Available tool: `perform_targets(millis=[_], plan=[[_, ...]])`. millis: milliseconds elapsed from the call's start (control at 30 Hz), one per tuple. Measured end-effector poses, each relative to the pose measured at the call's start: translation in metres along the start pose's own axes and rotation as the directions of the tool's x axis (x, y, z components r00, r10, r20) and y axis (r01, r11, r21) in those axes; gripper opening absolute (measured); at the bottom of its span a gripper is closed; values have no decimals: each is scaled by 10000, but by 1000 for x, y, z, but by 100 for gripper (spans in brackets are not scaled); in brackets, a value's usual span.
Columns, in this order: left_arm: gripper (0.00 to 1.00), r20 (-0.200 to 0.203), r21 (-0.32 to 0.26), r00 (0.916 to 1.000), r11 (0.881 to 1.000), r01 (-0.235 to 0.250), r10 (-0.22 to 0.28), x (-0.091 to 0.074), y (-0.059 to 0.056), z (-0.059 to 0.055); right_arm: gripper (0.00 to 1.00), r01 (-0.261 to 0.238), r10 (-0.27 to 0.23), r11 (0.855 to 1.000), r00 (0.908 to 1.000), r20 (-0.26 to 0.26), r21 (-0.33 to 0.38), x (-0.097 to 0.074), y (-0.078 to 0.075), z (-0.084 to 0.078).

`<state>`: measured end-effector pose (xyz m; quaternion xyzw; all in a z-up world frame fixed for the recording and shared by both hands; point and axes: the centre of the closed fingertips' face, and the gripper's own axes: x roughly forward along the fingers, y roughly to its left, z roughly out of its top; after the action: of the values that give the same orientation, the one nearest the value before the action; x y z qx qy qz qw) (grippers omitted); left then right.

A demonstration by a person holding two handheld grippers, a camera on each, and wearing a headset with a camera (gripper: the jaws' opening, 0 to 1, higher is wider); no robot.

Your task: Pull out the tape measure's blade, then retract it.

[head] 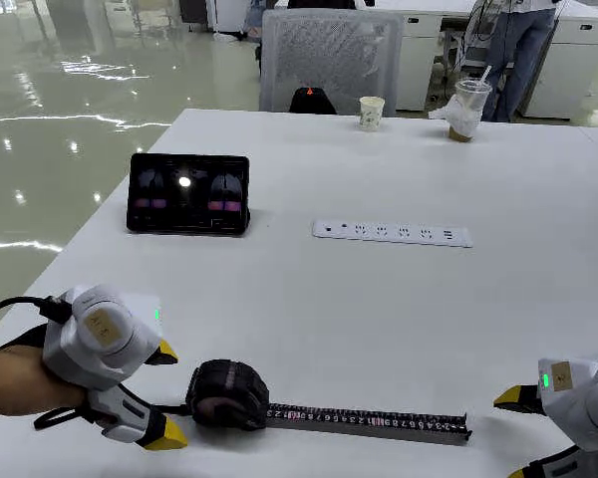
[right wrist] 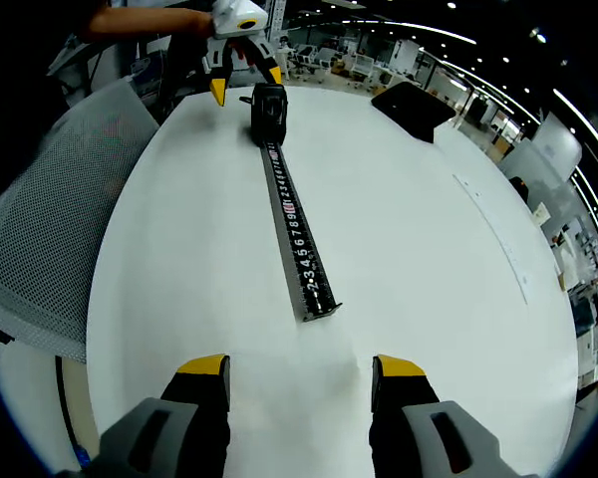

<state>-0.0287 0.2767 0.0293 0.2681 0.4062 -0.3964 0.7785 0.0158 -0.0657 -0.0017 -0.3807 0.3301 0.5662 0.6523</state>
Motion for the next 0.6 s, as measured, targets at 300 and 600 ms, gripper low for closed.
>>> perform_targets(millis=[300,600], plan=[[65,164,-823,9997,9965,-143,157,-7,-19,-11,63,112,-138,9959,9995,277,902,-2,18,0],[71,538,-1410,9976,9893,-360,440,-9,-32,-11,68,333,-449,9846,9969,642,1718,-4,31,5]])
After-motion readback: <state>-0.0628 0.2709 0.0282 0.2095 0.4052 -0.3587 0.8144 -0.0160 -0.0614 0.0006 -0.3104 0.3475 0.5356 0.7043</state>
